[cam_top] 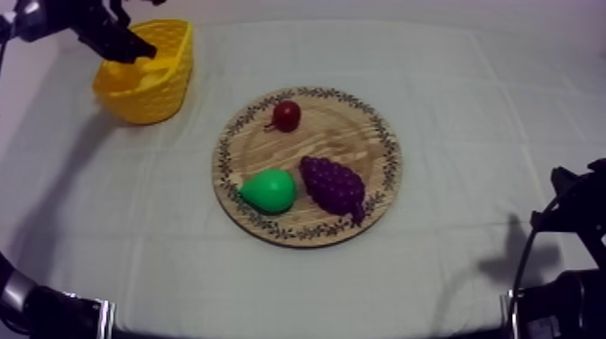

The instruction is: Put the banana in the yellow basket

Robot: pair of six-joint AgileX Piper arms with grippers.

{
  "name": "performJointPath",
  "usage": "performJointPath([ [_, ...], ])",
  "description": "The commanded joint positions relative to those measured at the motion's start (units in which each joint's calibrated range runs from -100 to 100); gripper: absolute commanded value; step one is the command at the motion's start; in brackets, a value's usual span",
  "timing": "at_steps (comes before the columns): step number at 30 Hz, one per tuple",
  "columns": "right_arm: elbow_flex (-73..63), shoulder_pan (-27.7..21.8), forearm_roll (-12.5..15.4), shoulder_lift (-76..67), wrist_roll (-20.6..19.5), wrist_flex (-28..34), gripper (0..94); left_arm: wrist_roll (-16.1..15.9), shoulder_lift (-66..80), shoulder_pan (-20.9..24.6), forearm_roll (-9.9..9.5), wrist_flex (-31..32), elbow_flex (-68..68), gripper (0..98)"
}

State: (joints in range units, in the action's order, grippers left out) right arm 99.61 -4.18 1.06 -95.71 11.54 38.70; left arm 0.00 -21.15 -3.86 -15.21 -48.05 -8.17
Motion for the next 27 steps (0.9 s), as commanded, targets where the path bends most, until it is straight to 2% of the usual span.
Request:
performJointPath([
  [1,0.1,0.0,0.0,0.0,0.0,0.0,0.4,0.3,7.8,-0.2,0.69,2.4,-7.4,0.3],
  [9,0.1,0.0,0.0,0.0,0.0,0.0,0.4,0.3,28.8,-0.3,4.54,10.3,-27.8,0.0],
  [11,0.1,0.0,0.0,0.0,0.0,0.0,0.4,-1.1,34.2,0.1,6.93,12.6,-33.3,0.0],
  [14,0.1,0.0,0.0,0.0,0.0,0.0,0.4,-4.8,42.6,1.6,12.12,16.5,-42.2,0.0],
  [16,0.1,0.0,0.0,0.0,0.0,0.0,0.4,-6.5,48.4,2.5,14.64,18.7,-48.2,0.0],
  [22,0.1,0.0,0.0,0.0,0.0,0.0,0.4,-7.2,67.4,4.1,17.46,22.9,-65.4,0.0],
  [27,0.1,0.0,0.0,0.0,0.0,0.0,0.4,-8.9,83.9,5.0,21.01,23.9,-77.7,0.0],
])
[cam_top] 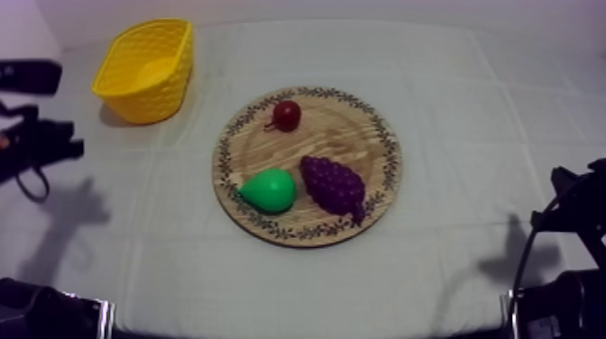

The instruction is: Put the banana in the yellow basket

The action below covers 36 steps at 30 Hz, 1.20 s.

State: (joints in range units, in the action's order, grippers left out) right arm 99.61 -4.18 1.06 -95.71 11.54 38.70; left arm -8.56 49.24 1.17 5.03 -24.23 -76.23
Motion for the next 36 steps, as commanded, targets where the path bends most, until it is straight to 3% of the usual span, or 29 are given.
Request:
performJointPath([
  [1,0.1,0.0,0.0,0.0,0.0,0.0,0.4,-0.4,16.5,-0.2,1.15,0.2,-11.8,0.0],
  [8,0.1,0.0,0.0,0.0,0.0,0.0,0.4,2.0,32.1,-1.2,1.38,-1.0,-21.7,0.0],
  [12,0.1,0.0,0.0,0.0,0.0,0.0,0.4,8.3,38.8,-2.0,-4.3,-6.4,-22.8,0.0],
  [16,0.1,0.0,0.0,0.0,0.0,0.0,0.4,9.8,43.9,-1.5,-6.41,-11.8,-22.2,0.0],
  [20,0.1,0.0,0.0,0.0,0.0,0.0,0.4,10.6,46.7,-2.4,-6.96,-14.2,-21.7,0.0],
  [23,0.1,0.0,0.0,0.0,0.0,0.0,0.4,14.2,48.5,-3.4,-6.99,-15.0,-21.5,0.0],
  [28,0.1,0.0,0.0,0.0,0.0,0.0,0.4,19.6,50.4,-3.8,-7.12,-9.4,-23.2,0.1],
  [36,0.1,0.0,0.0,0.0,0.0,0.0,0.4,19.4,50.7,-4.6,-7.15,-7.9,-23.5,0.1],
])
